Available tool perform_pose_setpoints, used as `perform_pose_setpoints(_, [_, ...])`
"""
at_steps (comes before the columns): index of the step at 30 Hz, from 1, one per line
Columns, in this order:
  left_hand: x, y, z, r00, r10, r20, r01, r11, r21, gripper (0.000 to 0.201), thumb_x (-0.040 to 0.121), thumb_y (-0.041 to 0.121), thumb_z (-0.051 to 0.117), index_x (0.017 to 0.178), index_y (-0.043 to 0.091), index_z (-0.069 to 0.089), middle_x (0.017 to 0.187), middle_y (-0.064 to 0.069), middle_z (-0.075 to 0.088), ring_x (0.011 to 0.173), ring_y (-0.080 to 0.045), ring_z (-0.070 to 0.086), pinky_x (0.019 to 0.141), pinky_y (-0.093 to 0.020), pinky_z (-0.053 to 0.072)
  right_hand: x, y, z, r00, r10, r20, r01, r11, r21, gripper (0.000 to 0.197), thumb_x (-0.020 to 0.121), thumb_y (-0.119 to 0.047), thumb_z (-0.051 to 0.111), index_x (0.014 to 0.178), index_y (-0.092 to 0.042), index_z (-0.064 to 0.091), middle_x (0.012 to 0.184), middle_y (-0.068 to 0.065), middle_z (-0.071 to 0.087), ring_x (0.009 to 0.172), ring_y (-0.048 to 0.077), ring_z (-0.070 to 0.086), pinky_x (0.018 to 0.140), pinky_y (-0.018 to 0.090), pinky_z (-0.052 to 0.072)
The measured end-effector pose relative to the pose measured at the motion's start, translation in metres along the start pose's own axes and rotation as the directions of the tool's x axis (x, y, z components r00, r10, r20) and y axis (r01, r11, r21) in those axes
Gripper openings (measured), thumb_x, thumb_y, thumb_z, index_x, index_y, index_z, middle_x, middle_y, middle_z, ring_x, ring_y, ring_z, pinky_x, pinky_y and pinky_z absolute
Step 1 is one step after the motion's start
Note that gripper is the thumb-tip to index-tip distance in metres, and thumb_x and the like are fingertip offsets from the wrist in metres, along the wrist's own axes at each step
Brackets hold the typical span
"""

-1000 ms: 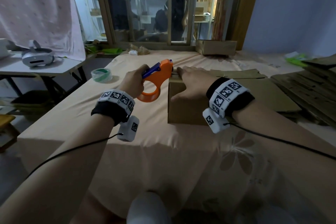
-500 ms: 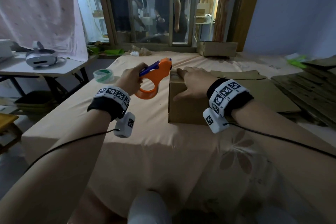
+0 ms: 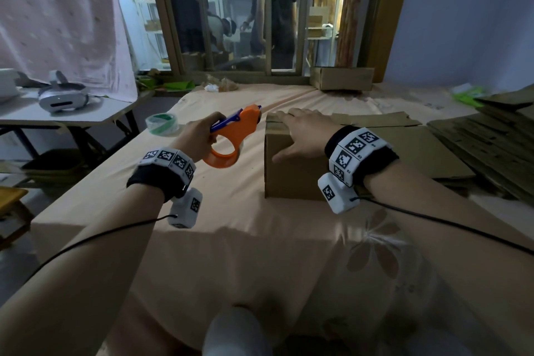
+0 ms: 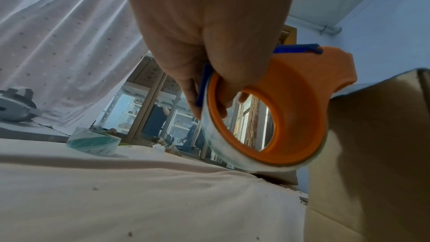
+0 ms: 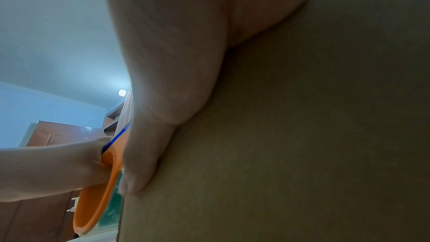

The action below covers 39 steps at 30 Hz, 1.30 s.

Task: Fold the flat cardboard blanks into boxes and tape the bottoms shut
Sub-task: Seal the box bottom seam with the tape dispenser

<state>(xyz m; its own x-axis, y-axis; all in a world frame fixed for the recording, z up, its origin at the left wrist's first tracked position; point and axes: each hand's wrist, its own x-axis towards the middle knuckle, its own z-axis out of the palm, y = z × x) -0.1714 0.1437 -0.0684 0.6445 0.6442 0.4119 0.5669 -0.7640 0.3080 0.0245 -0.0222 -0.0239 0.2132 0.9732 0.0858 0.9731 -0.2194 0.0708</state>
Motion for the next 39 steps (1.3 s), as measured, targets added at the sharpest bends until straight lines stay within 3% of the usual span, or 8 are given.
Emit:
perform_pose_setpoints(11, [-0.011,-0.025,-0.006,0.995,-0.011,0.095,-0.001,0.992,0.129,0.043,0.084,-0.008,0.047,0.107,0.028,0.051,0.070,-0.003,0.057,0.064,-0.022,0.056,0.062,-0.029,0.042,0.002,0.002,0.000,1.000,-0.011,0.008,0.011,1.000,0.012,0.112,0.071,-0.073,0.064,0.155,-0.021,0.011,0.157,0.008,0.027,0.140,0.030,0.031,0.111,0.042,0.029])
perform_pose_setpoints(16, [0.000,-0.006,-0.007,0.979,0.048,0.199,-0.105,0.953,0.285,0.055,0.080,-0.003,0.054,0.122,0.032,0.047,0.083,-0.002,0.061,0.073,-0.023,0.060,0.072,-0.041,0.053,0.001,0.001,0.000,1.000,-0.004,-0.009,0.004,1.000,0.005,0.112,0.071,-0.073,0.064,0.156,-0.021,0.011,0.156,0.007,0.029,0.138,0.030,0.033,0.110,0.042,0.031])
perform_pose_setpoints(19, [0.008,0.000,-0.010,0.964,0.055,0.262,-0.145,0.928,0.342,0.060,0.076,-0.006,0.055,0.120,0.034,0.045,0.086,-0.002,0.058,0.076,-0.025,0.059,0.072,-0.046,0.054,0.001,0.000,0.002,1.000,-0.009,-0.013,0.009,1.000,0.003,0.112,0.071,-0.072,0.064,0.155,-0.020,0.012,0.155,0.008,0.030,0.138,0.029,0.034,0.111,0.042,0.030])
perform_pose_setpoints(24, [0.015,0.008,-0.020,0.949,0.063,0.310,-0.191,0.896,0.402,0.057,0.077,-0.009,0.053,0.122,0.026,0.047,0.090,-0.005,0.055,0.085,-0.028,0.058,0.075,-0.040,0.049,0.004,0.001,0.003,1.000,-0.010,-0.009,0.010,1.000,-0.005,0.111,0.072,-0.073,0.063,0.155,-0.020,0.012,0.156,0.008,0.029,0.139,0.029,0.032,0.112,0.044,0.028])
perform_pose_setpoints(29, [0.033,0.033,-0.049,0.938,0.174,0.301,-0.329,0.723,0.607,0.043,0.078,0.010,0.063,0.116,0.024,0.048,0.092,-0.005,0.058,0.079,-0.026,0.059,0.076,-0.039,0.052,0.008,0.000,0.004,1.000,-0.031,0.004,0.031,0.999,-0.011,0.112,0.071,-0.073,0.063,0.155,-0.018,0.013,0.154,0.009,0.032,0.137,0.029,0.034,0.113,0.045,0.029])
perform_pose_setpoints(33, [0.038,0.057,-0.063,0.927,0.229,0.295,-0.369,0.691,0.622,0.036,0.081,0.009,0.064,0.115,0.019,0.055,0.091,-0.001,0.054,0.082,-0.019,0.048,0.078,-0.030,0.040,0.008,0.000,0.003,1.000,-0.023,-0.003,0.023,1.000,-0.002,0.109,0.071,-0.072,0.065,0.154,-0.021,0.017,0.150,0.008,0.036,0.134,0.029,0.037,0.111,0.046,0.030])
perform_pose_setpoints(36, [0.042,0.067,-0.073,0.923,0.228,0.310,-0.382,0.640,0.667,0.036,0.083,0.013,0.066,0.117,0.020,0.056,0.104,-0.002,0.060,0.096,-0.020,0.052,0.090,-0.034,0.041,0.007,-0.001,0.003,1.000,-0.018,-0.006,0.018,1.000,-0.006,0.097,0.070,-0.072,0.065,0.146,-0.021,0.032,0.138,0.007,0.046,0.123,0.027,0.045,0.102,0.044,0.036])
perform_pose_setpoints(39, [0.039,0.087,-0.053,0.852,0.275,0.445,-0.523,0.441,0.730,0.030,0.087,0.019,0.062,0.116,0.025,0.058,0.112,-0.003,0.061,0.110,-0.025,0.054,0.098,-0.039,0.043,0.006,0.000,-0.001,1.000,-0.024,-0.008,0.024,1.000,0.005,0.094,0.073,-0.069,0.066,0.147,-0.021,0.032,0.140,0.008,0.044,0.125,0.028,0.044,0.103,0.044,0.035])
